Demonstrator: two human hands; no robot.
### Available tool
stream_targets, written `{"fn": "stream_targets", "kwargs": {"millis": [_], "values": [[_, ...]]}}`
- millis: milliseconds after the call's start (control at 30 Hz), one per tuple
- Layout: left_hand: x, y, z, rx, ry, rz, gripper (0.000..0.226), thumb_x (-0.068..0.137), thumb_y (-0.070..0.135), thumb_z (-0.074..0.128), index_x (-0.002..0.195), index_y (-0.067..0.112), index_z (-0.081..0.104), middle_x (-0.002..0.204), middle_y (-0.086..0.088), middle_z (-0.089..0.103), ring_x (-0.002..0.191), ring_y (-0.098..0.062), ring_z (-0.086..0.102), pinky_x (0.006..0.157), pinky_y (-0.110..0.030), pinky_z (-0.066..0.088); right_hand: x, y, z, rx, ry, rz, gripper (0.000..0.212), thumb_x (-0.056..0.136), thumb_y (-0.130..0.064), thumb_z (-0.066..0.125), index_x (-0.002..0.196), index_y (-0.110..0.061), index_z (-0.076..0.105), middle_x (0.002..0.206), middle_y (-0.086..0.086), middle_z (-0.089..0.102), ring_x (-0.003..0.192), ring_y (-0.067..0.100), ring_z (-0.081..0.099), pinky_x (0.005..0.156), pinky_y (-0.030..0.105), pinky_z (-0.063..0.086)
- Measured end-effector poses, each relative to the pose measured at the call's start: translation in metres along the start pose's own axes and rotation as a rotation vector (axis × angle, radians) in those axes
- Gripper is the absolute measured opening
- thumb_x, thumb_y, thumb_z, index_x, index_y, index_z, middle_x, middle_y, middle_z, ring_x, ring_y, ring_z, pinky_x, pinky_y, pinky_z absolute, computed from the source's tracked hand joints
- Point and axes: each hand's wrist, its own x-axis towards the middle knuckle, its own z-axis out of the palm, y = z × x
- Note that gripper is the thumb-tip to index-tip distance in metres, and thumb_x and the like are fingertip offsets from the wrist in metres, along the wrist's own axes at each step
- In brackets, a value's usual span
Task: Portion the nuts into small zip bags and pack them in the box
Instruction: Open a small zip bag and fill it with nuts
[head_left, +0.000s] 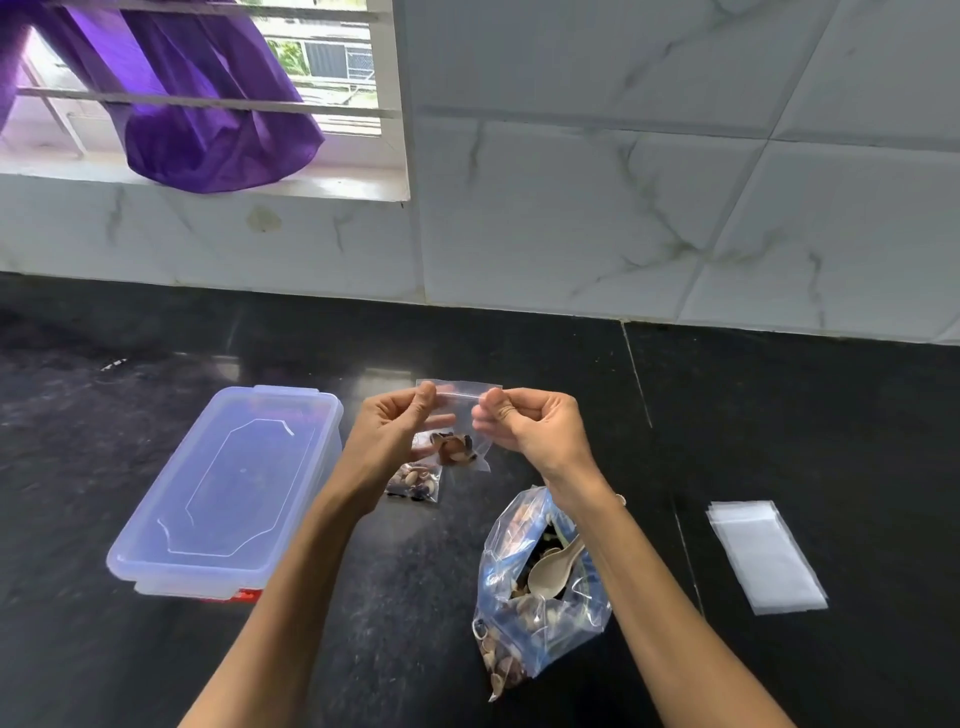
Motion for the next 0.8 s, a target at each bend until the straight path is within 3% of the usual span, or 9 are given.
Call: {"fn": "stream_targets", "kwargs": {"millis": [100,200,300,433,600,733,800], "values": [[-0.008,-0.007,-0.006,0.053,-0.048,0.015,0.025,0.081,0.036,0.054,0.098,0.024,0.067,0.085,0.015,0.074,0.083,0.001,0.068,0.068,-0.011,0.051,0.0,0.003,0.006,0.083,0.004,0.04,0.022,0.088,-0.015,0.063,0.1,0.003,0.069,0.077,0.005,0.071,0.063,0.007,0.069,0.066,0.021,0.058],[-0.018,-0.016,-0.01,-0.048,0.004,-0.037,0.016,0.086,0.02,0.059,0.091,0.009,0.069,0.074,0.002,0.074,0.07,-0.01,0.07,0.061,-0.019,0.055,0.0,0.014,0.012,0.143,0.008,0.092,0.023,0.088,-0.014,0.063,0.102,0.004,0.067,0.082,0.008,0.071,0.067,0.008,0.069,0.069,0.022,0.058],[-0.024,-0.027,-0.014,-0.129,0.123,-0.081,0.013,0.09,0.011,0.058,0.088,0.002,0.067,0.066,-0.001,0.071,0.063,-0.012,0.069,0.057,-0.026,0.058,-0.005,0.033,0.016,0.018,-0.054,0.168,0.025,0.083,-0.015,0.069,0.102,0.001,0.068,0.089,0.009,0.07,0.075,0.009,0.068,0.073,0.022,0.058],[-0.029,-0.041,-0.021,-0.08,0.23,-0.101,0.008,0.088,0.013,0.062,0.086,0.008,0.068,0.069,0.0,0.072,0.061,-0.009,0.068,0.054,-0.024,0.056,-0.013,0.051,0.025,-0.046,-0.108,0.252,0.024,0.087,-0.008,0.065,0.102,0.012,0.064,0.072,0.009,0.066,0.055,0.007,0.065,0.059,0.019,0.057],[-0.027,-0.063,-0.028,-0.068,0.299,-0.164,0.013,0.085,0.009,0.066,0.097,0.014,0.064,0.096,-0.014,0.07,0.084,-0.022,0.069,0.068,-0.027,0.058,-0.01,0.061,0.043,-0.174,0.004,0.312,0.025,0.096,-0.019,0.055,0.109,0.002,0.06,0.082,0.004,0.06,0.067,0.01,0.058,0.054,0.02,0.054],[-0.023,-0.066,-0.021,-0.094,0.416,-0.148,0.015,0.091,-0.001,0.058,0.104,0.005,0.057,0.091,-0.015,0.067,0.076,-0.018,0.066,0.059,-0.019,0.056,-0.008,0.078,0.067,0.018,0.151,0.335,0.023,0.095,-0.012,0.055,0.116,-0.001,0.054,0.106,0.012,0.063,0.091,0.018,0.059,0.067,0.026,0.052],[-0.021,-0.07,-0.016,-0.044,0.488,-0.142,0.015,0.091,-0.001,0.057,0.103,0.008,0.057,0.093,-0.014,0.068,0.081,-0.021,0.068,0.069,-0.028,0.059,-0.008,0.091,0.08,0.128,0.31,0.32,0.023,0.095,-0.007,0.055,0.117,-0.002,0.053,0.111,0.016,0.063,0.093,0.019,0.06,0.078,0.03,0.053]]}}
